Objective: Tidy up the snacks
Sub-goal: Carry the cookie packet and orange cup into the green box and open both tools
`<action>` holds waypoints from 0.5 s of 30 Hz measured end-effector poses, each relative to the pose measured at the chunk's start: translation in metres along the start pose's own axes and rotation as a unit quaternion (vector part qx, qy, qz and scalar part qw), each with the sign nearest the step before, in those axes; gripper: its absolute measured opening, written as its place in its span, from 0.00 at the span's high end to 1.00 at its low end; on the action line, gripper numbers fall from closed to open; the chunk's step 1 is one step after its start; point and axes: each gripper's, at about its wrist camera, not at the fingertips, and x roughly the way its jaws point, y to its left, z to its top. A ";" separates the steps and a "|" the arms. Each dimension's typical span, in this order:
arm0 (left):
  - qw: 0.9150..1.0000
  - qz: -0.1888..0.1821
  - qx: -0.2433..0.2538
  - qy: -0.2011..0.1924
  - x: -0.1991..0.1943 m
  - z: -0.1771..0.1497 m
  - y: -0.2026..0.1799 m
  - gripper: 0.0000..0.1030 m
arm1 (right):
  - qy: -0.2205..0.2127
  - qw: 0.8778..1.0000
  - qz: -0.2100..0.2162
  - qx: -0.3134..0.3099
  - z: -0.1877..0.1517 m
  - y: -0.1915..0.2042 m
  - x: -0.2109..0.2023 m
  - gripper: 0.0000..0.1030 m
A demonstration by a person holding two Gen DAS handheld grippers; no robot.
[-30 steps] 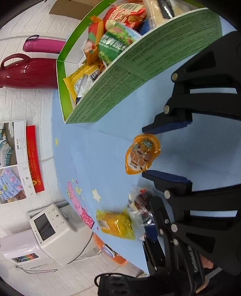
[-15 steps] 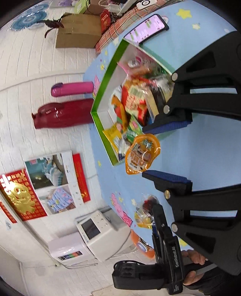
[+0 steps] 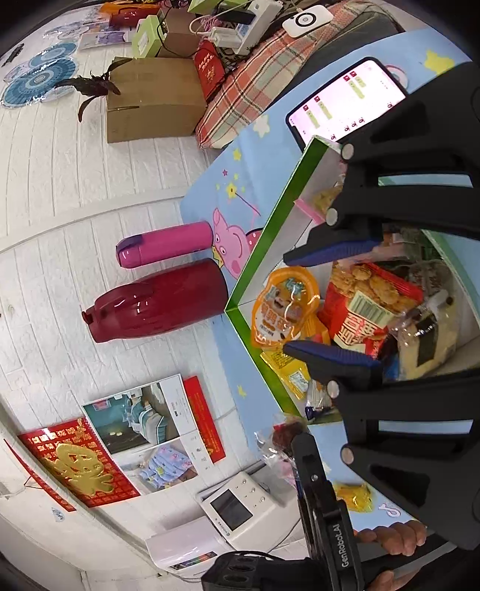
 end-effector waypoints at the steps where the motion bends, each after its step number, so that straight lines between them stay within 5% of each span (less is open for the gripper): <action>1: 1.000 0.006 0.003 0.003 0.009 0.003 0.001 0.64 | 0.006 1.000 0.000 -0.005 -0.002 -0.002 0.007 0.53; 3: 1.000 0.016 0.008 0.012 0.024 0.005 0.001 0.57 | 0.018 0.999 -0.025 -0.016 -0.008 -0.008 0.016 0.22; 4: 1.000 0.025 0.007 0.017 0.030 0.004 0.002 0.35 | 0.019 0.998 -0.048 -0.025 -0.011 -0.010 0.017 0.18; 6: 0.999 0.049 -0.010 0.004 0.032 -0.001 0.008 0.16 | 0.011 0.997 -0.069 -0.032 -0.011 -0.014 0.012 0.16; 10: 0.999 0.044 -0.028 0.006 0.035 -0.007 0.015 0.16 | 0.004 0.999 -0.049 -0.001 -0.011 -0.021 0.005 0.05; 15: 0.998 0.066 -0.020 0.011 0.023 -0.019 0.021 0.16 | 0.018 0.999 -0.021 -0.020 -0.014 0.002 0.004 0.04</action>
